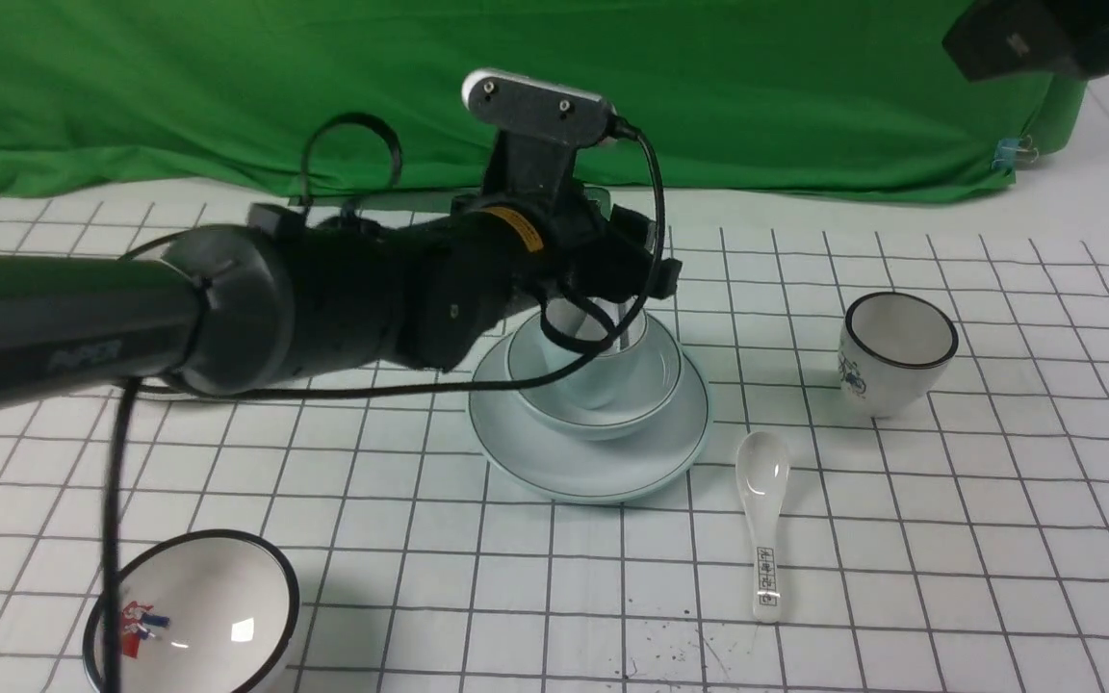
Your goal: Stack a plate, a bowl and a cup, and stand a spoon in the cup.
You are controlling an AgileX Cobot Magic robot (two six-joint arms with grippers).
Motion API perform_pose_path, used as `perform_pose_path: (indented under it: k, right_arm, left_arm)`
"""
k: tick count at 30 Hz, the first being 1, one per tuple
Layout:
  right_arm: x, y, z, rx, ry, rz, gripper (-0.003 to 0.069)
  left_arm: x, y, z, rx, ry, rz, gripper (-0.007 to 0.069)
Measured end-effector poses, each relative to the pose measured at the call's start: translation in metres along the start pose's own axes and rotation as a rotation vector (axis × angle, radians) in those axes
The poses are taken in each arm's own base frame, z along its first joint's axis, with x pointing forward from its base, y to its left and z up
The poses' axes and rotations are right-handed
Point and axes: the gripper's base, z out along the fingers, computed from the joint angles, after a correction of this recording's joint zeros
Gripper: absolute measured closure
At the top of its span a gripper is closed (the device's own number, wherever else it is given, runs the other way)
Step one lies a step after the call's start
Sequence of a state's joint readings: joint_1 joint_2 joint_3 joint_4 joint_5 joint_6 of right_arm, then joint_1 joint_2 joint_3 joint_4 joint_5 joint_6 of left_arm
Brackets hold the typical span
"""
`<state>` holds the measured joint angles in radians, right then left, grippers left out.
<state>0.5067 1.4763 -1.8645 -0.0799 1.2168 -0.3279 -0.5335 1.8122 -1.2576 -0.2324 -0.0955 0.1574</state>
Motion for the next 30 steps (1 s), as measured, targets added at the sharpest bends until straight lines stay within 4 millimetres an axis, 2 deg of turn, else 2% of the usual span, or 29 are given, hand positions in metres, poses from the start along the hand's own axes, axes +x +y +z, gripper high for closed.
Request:
perform_pose_path:
  k: [2, 3, 4, 5, 7, 8, 9, 11, 14, 16, 20, 21, 26, 28, 29, 30]
  right_arm:
    - [0.0, 0.0, -0.001, 0.0, -0.006, 0.008, 0.0142]
    - [0.0, 0.0, -0.001, 0.001, -0.007, 0.011, 0.0142]
    - [-0.001, 0.0, -0.002, 0.004, -0.022, 0.022, 0.0142]
    - [-0.002, -0.001, -0.005, 0.011, -0.042, 0.029, 0.0142]
    - [-0.002, -0.001, -0.009, 0.01, -0.064, 0.045, 0.0142]
    - [-0.002, -0.001, -0.01, 0.009, -0.066, 0.048, 0.0142]
    - [-0.002, 0.0, -0.013, 0.0, -0.073, 0.055, 0.0142]
    - [0.0, 0.002, -0.016, -0.021, -0.066, 0.064, 0.0142]
    - [0.005, 0.005, -0.015, -0.045, -0.042, 0.084, 0.0142]
    - [0.009, 0.008, -0.012, -0.057, -0.034, 0.091, 0.0142]
    - [0.017, 0.017, -0.007, -0.113, -0.024, 0.095, 0.0145]
    - [0.021, 0.022, -0.007, -0.154, -0.019, 0.091, 0.0149]
    - [0.042, 0.039, 0.0, -0.254, 0.035, 0.083, 0.0158]
    - [0.05, 0.042, -0.001, -0.255, 0.034, 0.081, 0.0181]
    - [0.05, 0.042, -0.002, -0.255, 0.033, 0.081, 0.0185]
    - [0.055, 0.043, -0.005, -0.248, 0.016, 0.083, 0.0221]
  left_arm:
    - [-0.02, -0.003, -0.027, 0.024, 0.021, 0.013, 0.0255]
    - [-0.025, -0.004, -0.034, 0.029, 0.02, 0.017, 0.0255]
    - [-0.047, -0.005, -0.064, 0.041, -0.005, 0.044, 0.0266]
    - [-0.06, -0.006, -0.087, 0.047, -0.024, 0.065, 0.0288]
    - [-0.077, -0.004, -0.121, 0.042, -0.044, 0.11, 0.0349]
    - [-0.08, -0.003, -0.129, 0.039, -0.048, 0.117, 0.0364]
    - [-0.087, 0.001, -0.15, 0.027, -0.052, 0.13, 0.0414]
    - [-0.092, 0.009, -0.178, 0.002, -0.023, 0.129, 0.0494]
    - [-0.086, 0.027, -0.219, -0.056, 0.107, 0.108, 0.062]
    - [-0.076, 0.036, -0.235, -0.089, 0.182, 0.091, 0.0652]
    - [-0.057, 0.046, -0.265, -0.151, 0.194, 0.061, 0.0662]
    - [-0.047, 0.047, -0.274, -0.17, 0.178, 0.05, 0.0662]
    - [-0.014, 0.043, -0.3, -0.191, 0.114, -0.003, 0.0662]
    - [0.003, 0.04, -0.308, -0.191, 0.119, -0.01, 0.0662]
    - [0.002, 0.039, -0.312, -0.192, 0.106, -0.008, 0.0662]
    - [0.013, 0.038, -0.316, -0.191, 0.115, -0.009, 0.0662]
